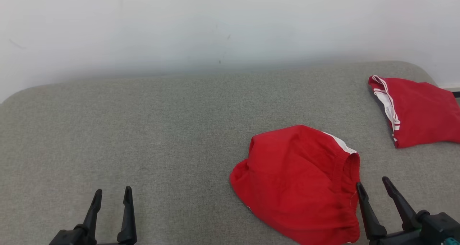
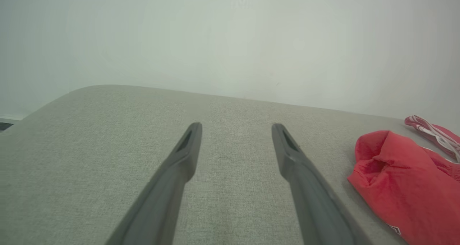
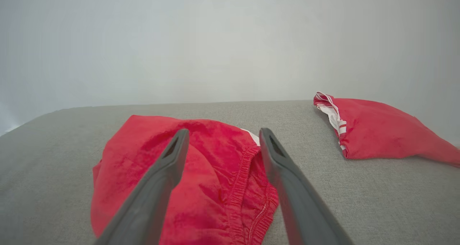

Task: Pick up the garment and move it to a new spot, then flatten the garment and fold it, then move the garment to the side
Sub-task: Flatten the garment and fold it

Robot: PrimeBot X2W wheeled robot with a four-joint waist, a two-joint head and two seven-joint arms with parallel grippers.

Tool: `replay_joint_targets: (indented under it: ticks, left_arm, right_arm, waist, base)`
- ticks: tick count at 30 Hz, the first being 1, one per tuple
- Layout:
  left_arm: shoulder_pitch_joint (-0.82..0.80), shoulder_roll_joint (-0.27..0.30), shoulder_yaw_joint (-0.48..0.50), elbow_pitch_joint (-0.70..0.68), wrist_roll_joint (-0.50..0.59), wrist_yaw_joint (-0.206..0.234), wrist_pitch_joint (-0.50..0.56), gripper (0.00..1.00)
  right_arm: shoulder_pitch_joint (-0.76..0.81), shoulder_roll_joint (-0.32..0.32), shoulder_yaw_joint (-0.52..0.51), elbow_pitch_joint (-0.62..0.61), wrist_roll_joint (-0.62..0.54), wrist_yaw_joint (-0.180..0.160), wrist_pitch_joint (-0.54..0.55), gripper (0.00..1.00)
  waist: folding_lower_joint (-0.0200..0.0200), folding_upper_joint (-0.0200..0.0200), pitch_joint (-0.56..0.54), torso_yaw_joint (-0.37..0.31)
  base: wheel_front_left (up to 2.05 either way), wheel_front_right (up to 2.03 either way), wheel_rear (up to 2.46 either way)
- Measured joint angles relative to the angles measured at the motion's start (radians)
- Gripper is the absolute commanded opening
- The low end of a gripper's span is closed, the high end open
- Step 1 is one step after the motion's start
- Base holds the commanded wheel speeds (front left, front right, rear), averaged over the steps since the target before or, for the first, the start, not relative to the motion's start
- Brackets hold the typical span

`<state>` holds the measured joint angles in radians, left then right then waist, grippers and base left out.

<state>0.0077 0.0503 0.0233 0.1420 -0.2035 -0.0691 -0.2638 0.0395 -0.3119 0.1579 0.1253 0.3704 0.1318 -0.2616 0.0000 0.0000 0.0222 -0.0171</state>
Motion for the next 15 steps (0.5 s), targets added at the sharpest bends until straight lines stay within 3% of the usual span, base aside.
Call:
replay_joint_targets:
  ticks: [9, 15]
  left_arm:
    - [0.022, 0.000, 0.024, -0.020, 0.012, 0.016, 0.000, 1.00]
    - [0.020, 0.000, 0.020, -0.021, 0.010, 0.016, 0.000, 1.00]
  right_arm:
    - [-0.033, 0.061, -0.045, 0.061, -0.030, 0.000, 0.000, 1.00]
    - [-0.108, 0.036, -0.055, 0.132, -0.044, 0.000, 0.000, 1.00]
  waist:
    - [0.0000, 0.0000, -0.005, 0.019]
    - [0.0000, 0.0000, 0.010, 0.029]
  base:
    - [0.00, 0.00, 0.00]
    - [0.00, 0.00, 0.00]
